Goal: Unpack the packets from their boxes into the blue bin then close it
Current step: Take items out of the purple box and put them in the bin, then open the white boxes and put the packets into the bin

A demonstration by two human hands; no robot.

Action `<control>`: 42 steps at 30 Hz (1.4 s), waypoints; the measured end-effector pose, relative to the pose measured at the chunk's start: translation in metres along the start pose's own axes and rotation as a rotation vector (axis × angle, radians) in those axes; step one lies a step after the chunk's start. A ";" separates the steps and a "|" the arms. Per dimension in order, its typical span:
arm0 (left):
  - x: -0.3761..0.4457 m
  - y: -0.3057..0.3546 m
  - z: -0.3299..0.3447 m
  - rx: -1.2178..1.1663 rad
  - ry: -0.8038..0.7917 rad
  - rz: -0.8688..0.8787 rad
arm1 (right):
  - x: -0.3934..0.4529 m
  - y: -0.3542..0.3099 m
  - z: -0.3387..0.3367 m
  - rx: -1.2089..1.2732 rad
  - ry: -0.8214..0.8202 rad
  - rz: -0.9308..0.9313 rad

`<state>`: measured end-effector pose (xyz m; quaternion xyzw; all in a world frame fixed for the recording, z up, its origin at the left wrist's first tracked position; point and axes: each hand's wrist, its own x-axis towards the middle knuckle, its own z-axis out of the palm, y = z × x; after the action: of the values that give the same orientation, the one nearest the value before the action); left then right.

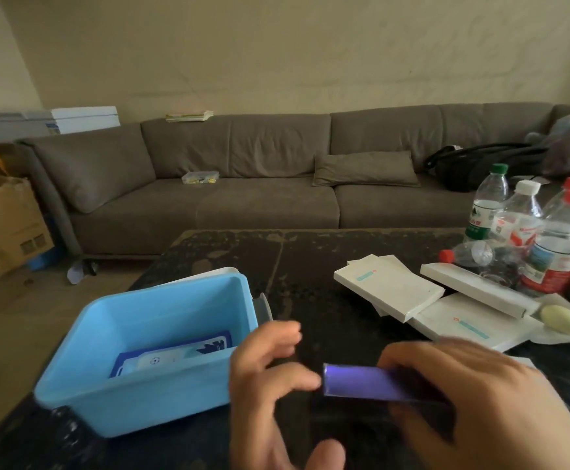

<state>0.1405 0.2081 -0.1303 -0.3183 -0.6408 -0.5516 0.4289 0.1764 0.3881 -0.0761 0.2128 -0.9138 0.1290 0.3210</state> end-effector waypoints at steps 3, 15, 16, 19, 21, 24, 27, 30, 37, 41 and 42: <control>0.005 -0.002 0.001 0.027 0.211 0.091 | 0.014 0.014 0.019 0.095 0.093 0.125; -0.008 -0.018 -0.008 0.405 -0.225 0.245 | 0.060 0.057 0.188 0.074 -0.484 0.077; -0.008 -0.017 -0.008 0.388 -0.221 0.225 | 0.061 0.060 0.187 0.080 -0.424 0.080; -0.007 -0.019 -0.006 0.346 -0.255 0.214 | 0.063 0.083 0.174 -0.174 -0.302 0.237; -0.009 -0.024 -0.007 0.334 -0.270 0.192 | 0.063 0.106 0.166 -0.328 -0.426 0.486; -0.014 -0.027 -0.003 0.353 -0.346 0.211 | 0.056 0.130 0.164 -0.390 -0.557 0.645; -0.018 -0.033 0.002 0.382 -0.458 0.264 | 0.049 0.138 0.164 -0.406 -0.543 0.596; -0.025 -0.036 0.005 0.397 -0.530 0.283 | 0.048 0.138 0.162 -0.438 -0.507 0.516; -0.034 -0.040 0.014 0.140 -0.371 -0.516 | 0.019 0.087 0.090 0.105 0.034 0.670; -0.024 -0.026 0.025 -0.374 -0.329 -1.170 | -0.010 0.040 0.047 1.164 0.122 1.027; -0.022 -0.022 0.029 -0.504 -0.367 -1.228 | -0.018 0.029 0.045 1.350 0.085 1.079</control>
<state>0.1252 0.2336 -0.1605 -0.0757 -0.6193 -0.7641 -0.1639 0.1512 0.4024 -0.1248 -0.1101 -0.6051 0.7866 0.0548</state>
